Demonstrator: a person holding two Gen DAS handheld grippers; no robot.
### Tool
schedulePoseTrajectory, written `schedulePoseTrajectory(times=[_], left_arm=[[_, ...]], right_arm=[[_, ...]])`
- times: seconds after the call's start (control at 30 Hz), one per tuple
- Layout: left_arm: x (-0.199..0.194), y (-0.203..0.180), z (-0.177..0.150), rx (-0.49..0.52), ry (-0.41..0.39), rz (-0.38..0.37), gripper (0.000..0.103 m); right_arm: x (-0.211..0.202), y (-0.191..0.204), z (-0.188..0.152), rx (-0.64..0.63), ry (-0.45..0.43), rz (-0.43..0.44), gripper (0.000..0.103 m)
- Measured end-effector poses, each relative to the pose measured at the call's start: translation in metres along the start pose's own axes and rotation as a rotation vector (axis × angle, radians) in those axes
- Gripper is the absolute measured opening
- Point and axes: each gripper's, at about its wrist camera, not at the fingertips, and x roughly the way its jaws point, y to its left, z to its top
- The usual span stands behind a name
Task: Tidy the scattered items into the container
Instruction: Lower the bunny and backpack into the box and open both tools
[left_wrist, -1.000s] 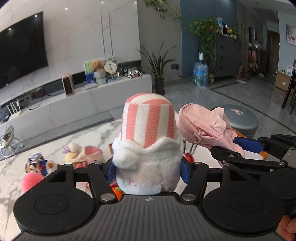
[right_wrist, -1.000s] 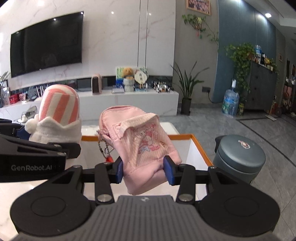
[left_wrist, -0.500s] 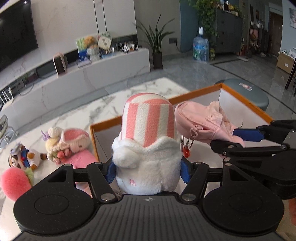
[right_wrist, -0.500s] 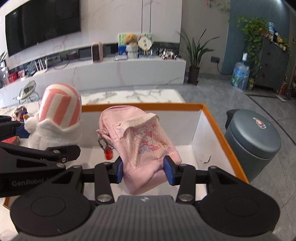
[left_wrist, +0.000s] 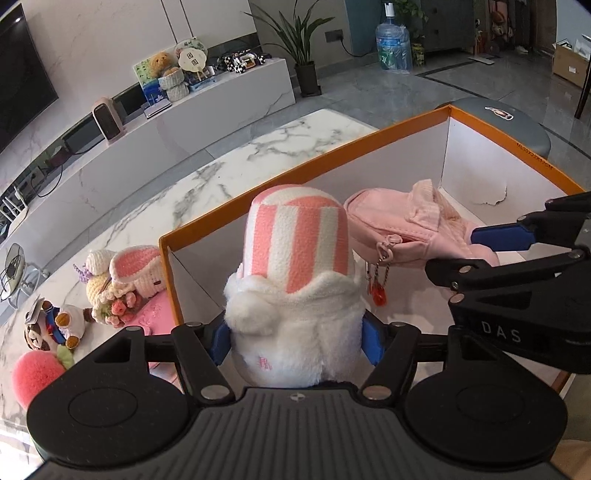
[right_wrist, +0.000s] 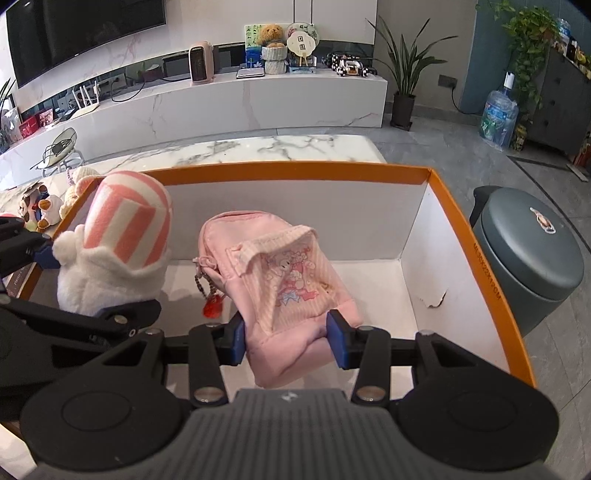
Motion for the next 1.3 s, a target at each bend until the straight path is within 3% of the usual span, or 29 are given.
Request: schedulePoseTrajectory(times=[0.3, 0.43, 0.87, 1.07, 1.3], left_arm=[[-0.002, -0.006, -0.006, 0.052, -0.006, 0.021, 0.081], [-0.009, 0.0, -0.01, 0.001, -0.043, -0.019, 0.089], [-0.049, 0.03, -0.023, -0.103, -0.209, -0.054, 0.088], [-0.066, 0.049, -0.03, -0.123, -0.233, -0.022, 0.088], [-0.073, 0.073, -0.046, -0.171, -0.207, 0.002, 0.088]], right_arm=[[0.006, -0.001, -0.007, 0.032, 0.039, 0.017, 0.047], [0.007, -0.002, -0.007, 0.03, 0.04, 0.004, 0.047], [0.009, 0.014, -0.006, -0.012, 0.06, -0.026, 0.048], [0.009, 0.027, -0.003, -0.035, 0.088, -0.056, 0.048], [0.012, 0.053, -0.002, -0.052, 0.127, -0.054, 0.048]])
